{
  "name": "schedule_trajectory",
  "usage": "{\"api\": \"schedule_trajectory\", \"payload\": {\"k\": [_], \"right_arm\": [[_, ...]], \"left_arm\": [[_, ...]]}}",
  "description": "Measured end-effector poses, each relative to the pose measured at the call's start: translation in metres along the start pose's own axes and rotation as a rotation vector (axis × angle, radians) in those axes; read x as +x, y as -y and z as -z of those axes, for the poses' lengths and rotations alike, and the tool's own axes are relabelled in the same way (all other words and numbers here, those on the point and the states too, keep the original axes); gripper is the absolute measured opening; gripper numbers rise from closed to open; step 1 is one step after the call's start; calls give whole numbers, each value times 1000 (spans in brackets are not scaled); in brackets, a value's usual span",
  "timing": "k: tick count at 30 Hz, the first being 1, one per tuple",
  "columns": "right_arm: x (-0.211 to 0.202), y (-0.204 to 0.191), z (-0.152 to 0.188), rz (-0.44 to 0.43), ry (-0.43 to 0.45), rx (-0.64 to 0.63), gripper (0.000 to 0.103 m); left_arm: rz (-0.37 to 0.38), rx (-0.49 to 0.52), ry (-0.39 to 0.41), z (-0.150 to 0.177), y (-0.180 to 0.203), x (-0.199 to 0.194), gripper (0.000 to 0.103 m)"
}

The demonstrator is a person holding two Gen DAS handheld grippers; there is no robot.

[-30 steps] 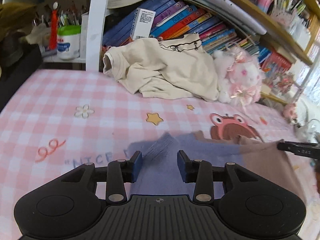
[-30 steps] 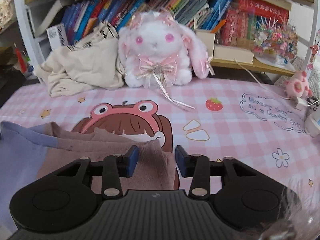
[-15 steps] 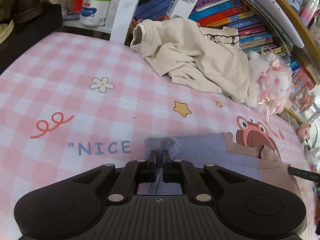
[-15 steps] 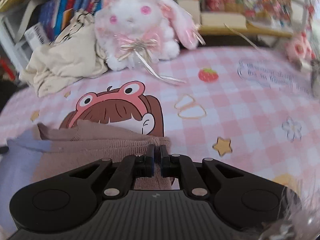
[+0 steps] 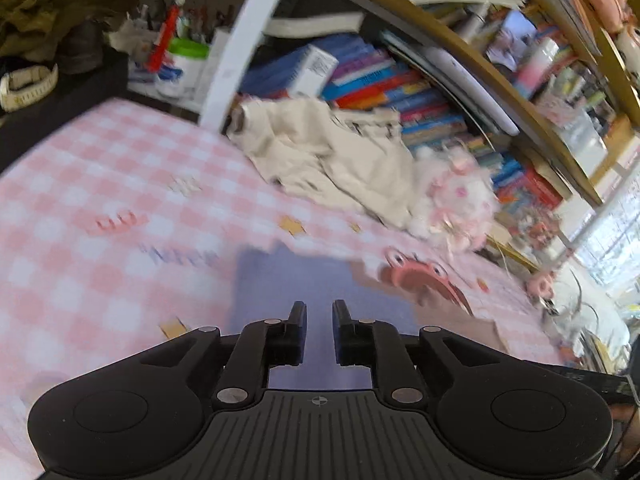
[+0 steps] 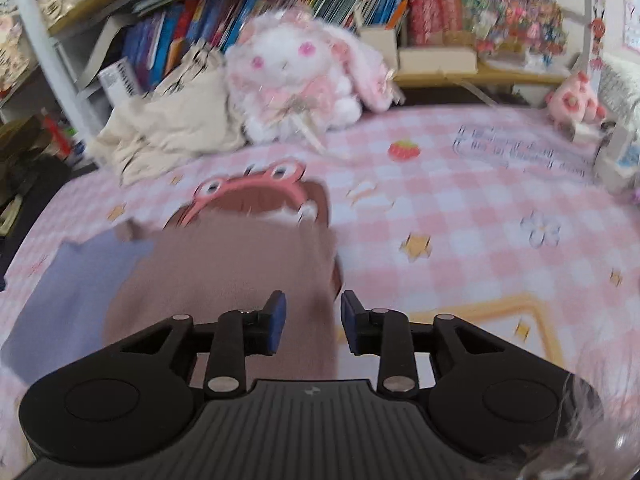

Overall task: Fold clothes
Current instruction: 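Release the folded hem and raise both tools above the folded sweater, then grasp the lavender side edge of the folded sweater with the left tool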

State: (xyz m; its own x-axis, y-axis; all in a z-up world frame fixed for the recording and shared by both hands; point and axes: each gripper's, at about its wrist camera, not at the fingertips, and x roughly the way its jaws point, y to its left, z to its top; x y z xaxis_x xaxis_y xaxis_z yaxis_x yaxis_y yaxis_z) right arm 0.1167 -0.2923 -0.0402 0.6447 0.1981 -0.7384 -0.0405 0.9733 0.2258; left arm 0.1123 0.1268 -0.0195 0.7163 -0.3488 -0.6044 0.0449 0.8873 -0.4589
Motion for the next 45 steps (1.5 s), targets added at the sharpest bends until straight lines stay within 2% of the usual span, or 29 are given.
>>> {"api": "schedule_trajectory", "payload": {"k": [3,6,8,11,12,17,20,23,25,30,32,33,37,39,41,45], "right_arm": [[7,3,10,13,-37,42,30],[2,2,11,-11,-46,51,8],[-10,-2,9,-40,-16,21,8],[-24,-5,8,-24,26,-25,8],[-19,-4,10,-12,14,-34,8],[10,7,21,3,-53,-20,10],[2,6,16,10,-43,-36,19],[-15,-1,15,-3,7,-96,22],[-25,-9,18,-22,28,-132,29],[-38,-30,38,-103,6,-175,32],[-38,-37,50,-144,-35,-189,32],[-38,-41,56,-164,-56,-197,32],[-41,-59,78,-195,-98,-292,31],[-44,-64,83,-203,-96,-320,32],[-46,-66,86,-202,-95,-330,35],[-45,-67,92,-201,-113,-320,37]], "left_arm": [[-15,12,-52,21,14,16,14],[-69,24,-127,35,16,37,14],[-97,23,-146,41,14,44,13],[-87,-25,-145,40,9,43,13],[-82,-39,-146,40,7,42,14],[-81,-55,-145,40,7,41,14],[-103,-70,-133,39,11,38,15],[-120,-69,-97,42,21,22,15],[-120,-62,-79,45,29,11,15],[-130,-75,-58,61,45,-16,15],[-154,-78,-73,71,50,-22,27],[-170,-78,-83,76,53,-24,29],[-220,-77,-115,97,64,-32,31],[-225,-97,-118,107,67,-36,35],[-229,-110,-124,113,66,-38,45],[-238,-134,-138,121,61,-42,45]]}}
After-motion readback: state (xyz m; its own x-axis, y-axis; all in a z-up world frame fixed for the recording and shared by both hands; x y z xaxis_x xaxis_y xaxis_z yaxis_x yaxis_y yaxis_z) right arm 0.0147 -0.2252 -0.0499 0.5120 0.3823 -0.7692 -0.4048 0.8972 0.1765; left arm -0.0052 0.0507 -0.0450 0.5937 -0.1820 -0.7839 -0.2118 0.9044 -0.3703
